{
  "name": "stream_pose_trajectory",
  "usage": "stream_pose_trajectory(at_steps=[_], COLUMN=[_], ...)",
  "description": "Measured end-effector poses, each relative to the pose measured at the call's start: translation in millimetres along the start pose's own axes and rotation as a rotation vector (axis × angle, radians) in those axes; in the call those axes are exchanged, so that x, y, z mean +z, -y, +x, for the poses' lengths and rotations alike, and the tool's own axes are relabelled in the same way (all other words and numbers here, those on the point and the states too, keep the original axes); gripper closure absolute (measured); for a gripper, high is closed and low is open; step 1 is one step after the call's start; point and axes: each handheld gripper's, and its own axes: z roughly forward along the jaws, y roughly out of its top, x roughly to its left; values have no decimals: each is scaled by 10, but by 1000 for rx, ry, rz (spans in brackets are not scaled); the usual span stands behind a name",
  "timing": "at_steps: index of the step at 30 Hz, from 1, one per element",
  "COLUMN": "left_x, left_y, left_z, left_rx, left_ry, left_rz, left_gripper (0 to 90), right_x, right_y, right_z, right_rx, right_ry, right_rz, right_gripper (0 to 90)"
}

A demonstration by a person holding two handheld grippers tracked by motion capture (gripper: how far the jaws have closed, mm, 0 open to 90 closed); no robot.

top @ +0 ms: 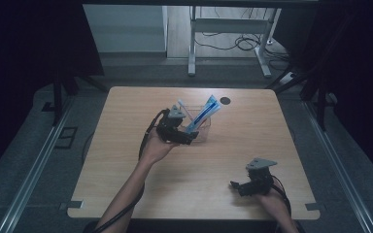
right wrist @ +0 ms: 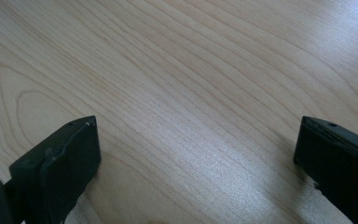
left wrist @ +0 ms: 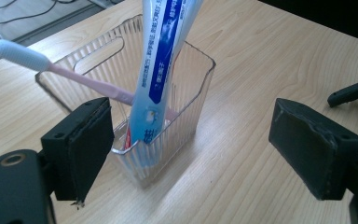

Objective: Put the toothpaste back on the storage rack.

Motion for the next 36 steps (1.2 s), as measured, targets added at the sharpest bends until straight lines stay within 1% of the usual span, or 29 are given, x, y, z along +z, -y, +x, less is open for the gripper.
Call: stream_pose_trajectory(at_steps=[9,11,26,30,36], left_x=[-128,-151,-336,-382,-442], left_y=[122,154,383,470,608], left_z=[-5,-8,-87,-111,-131], left_rx=[-12,-8,-7,-9,-29], left_ry=[-15,-19,-39,-43,-41], left_rz=[-6,-3,-9,-5,-9], left_gripper=[134,134,133,132,132], right_x=[1,1,1,1,1], right_y=[0,0,0,0,0], right_z=[1,1,0,2,1], right_rx=[1,0,1,2,1], right_ry=[0,0,0,0,0], right_rz=[-1,-1,-1,-2,-1], right_gripper=[3,2,2,3,3])
